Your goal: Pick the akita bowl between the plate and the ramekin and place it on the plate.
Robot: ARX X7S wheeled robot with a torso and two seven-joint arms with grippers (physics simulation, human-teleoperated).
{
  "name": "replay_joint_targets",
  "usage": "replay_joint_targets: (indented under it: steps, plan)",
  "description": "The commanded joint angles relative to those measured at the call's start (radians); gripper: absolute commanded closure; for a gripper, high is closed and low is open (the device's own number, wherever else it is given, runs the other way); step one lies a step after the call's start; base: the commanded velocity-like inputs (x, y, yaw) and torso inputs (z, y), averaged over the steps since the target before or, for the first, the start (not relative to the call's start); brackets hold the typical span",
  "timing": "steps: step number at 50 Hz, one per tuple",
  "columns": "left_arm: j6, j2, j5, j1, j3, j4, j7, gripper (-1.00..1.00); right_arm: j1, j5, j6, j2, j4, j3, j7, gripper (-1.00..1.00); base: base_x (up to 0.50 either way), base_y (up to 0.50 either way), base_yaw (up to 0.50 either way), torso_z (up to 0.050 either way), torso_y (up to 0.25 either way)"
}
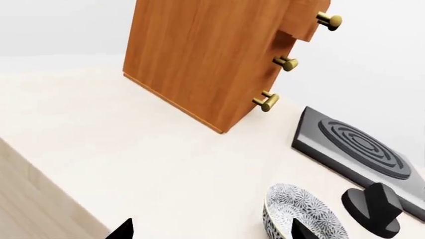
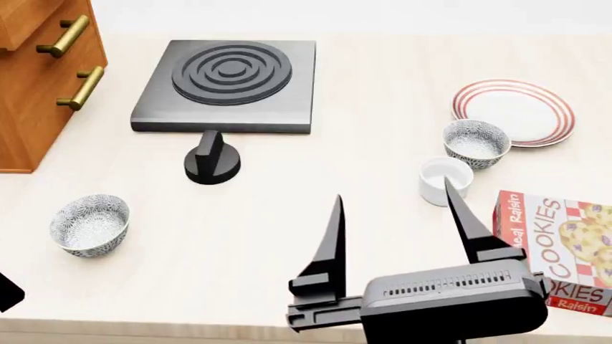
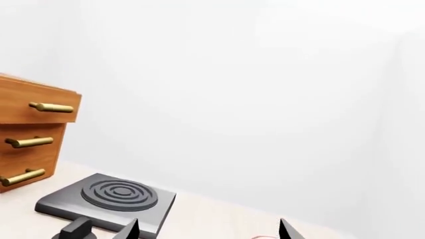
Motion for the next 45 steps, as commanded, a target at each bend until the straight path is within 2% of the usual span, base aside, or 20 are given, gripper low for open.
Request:
replay_joint_targets:
  steps: [1, 10, 45]
  plan:
    - [0.019, -0.001, -0.002, 0.007, 0.005, -0.003, 0.008, -1.0, 0.011, 0.007, 0.017, 0.002, -0.027, -0.008, 0.0, -1.0, 0.0, 0.0, 0.0, 0.0, 0.0]
    - [0.022, -0.002, -0.001, 0.007, 0.013, -0.004, 0.004, -1.0, 0.008, 0.035, 0.009, 0.001, -0.016, 0.008, -0.001, -1.0, 0.0, -0.06, 0.0, 0.0, 0.0]
    - [0.035, -0.011, -0.011, 0.011, 0.025, -0.007, -0.005, -1.0, 0.009, 0.059, 0.016, 0.012, -0.018, 0.008, 0.018, -1.0, 0.0, -0.25, 0.0, 0.0, 0.0]
